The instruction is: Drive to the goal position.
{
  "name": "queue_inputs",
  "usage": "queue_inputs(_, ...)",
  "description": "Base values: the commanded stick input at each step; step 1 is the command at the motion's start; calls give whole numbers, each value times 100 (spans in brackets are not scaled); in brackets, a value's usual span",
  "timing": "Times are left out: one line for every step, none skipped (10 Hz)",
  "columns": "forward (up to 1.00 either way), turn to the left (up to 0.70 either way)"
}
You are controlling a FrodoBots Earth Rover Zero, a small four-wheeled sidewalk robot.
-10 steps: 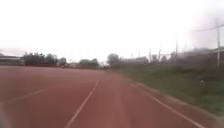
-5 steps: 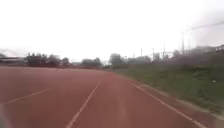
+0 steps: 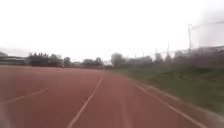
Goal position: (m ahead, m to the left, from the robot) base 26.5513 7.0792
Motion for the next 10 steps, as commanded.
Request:
queue_inputs(70,-2)
queue_inputs(70,14)
queue_inputs(70,2)
queue_inputs(70,0)
queue_inputs(70,0)
queue_inputs(70,2)
queue_inputs(70,5)
queue_inputs(70,3)
queue_inputs(70,7)
queue_inputs(70,0)
